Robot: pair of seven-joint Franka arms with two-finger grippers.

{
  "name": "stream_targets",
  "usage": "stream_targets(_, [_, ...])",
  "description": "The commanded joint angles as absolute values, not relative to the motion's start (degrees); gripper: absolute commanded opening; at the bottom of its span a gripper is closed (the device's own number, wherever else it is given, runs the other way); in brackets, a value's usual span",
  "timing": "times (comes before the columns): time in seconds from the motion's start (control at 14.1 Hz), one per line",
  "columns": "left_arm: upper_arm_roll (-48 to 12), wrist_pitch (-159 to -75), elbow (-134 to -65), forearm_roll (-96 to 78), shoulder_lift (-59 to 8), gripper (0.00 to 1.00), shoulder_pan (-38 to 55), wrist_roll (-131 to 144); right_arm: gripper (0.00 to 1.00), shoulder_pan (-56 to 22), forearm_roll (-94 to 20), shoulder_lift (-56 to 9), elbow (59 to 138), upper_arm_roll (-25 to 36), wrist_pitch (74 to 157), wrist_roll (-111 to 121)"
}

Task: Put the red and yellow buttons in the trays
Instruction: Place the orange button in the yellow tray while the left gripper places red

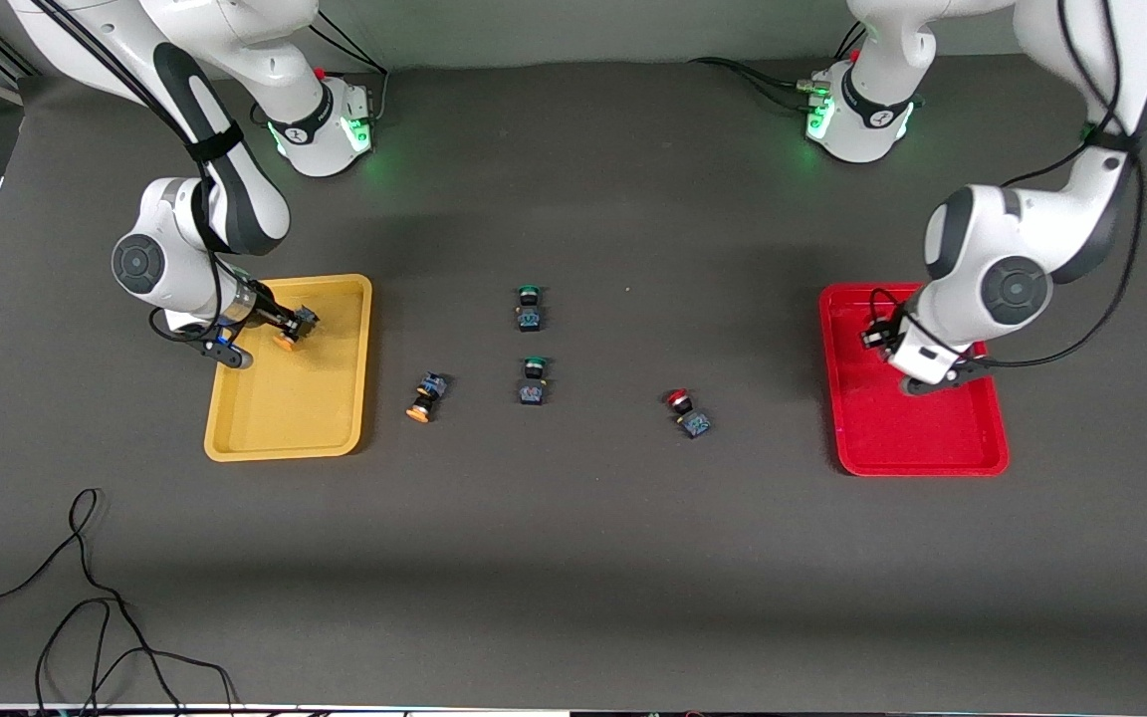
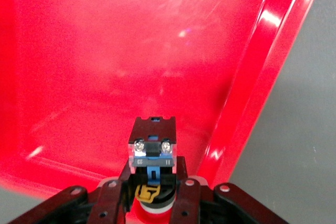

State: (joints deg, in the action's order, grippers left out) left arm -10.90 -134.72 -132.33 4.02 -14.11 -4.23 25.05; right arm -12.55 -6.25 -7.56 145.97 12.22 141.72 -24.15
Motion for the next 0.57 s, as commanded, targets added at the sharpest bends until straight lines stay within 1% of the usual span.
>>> stream_targets(0.0, [-10.8,-138.4,-132.8,5.8,-15.5,0.00,-4.0,24.7,1.00,-12.6,-6.9,-3.7,143.4,11.8,137.7,-23.8])
stream_targets(0.14, [-10.8,-137.5,-132.4,5.8,-14.9,0.99,-4.0,24.7,1.00,-12.7,-6.8,-3.0,135.2,10.6,127.9,-27.0])
stream_targets(0.21, [-10.8,-136.9,-131.8,5.8,-13.8,0.99,-3.9,25.0,1.00,-12.7,-6.9,-3.2,130.0,9.1,122.3,-29.3])
stream_targets(0.28, [-10.9,-134.0,-130.4,5.8,-12.5,0.99,-3.6,25.1,1.00,-12.7,-6.9,-3.6,124.8,7.2,117.5,-32.2])
stream_targets(0.35, [-11.3,-128.2,-127.1,5.7,-11.6,0.99,-3.1,25.9,1.00,-12.7,-6.9,-4.0,120.3,5.6,113.5,-35.0])
stream_targets(0.43, [-12.0,-121.1,-122.6,5.5,-11.2,0.99,-1.7,27.4,1.00,-12.7,-6.8,-4.7,116.4,3.4,110.7,-37.6])
stream_targets(0.5, [-12.7,-113.5,-116.7,5.5,-11.7,0.99,0.6,31.3,1.00,-12.7,-6.9,-5.8,113.1,0.9,109.5,-40.1])
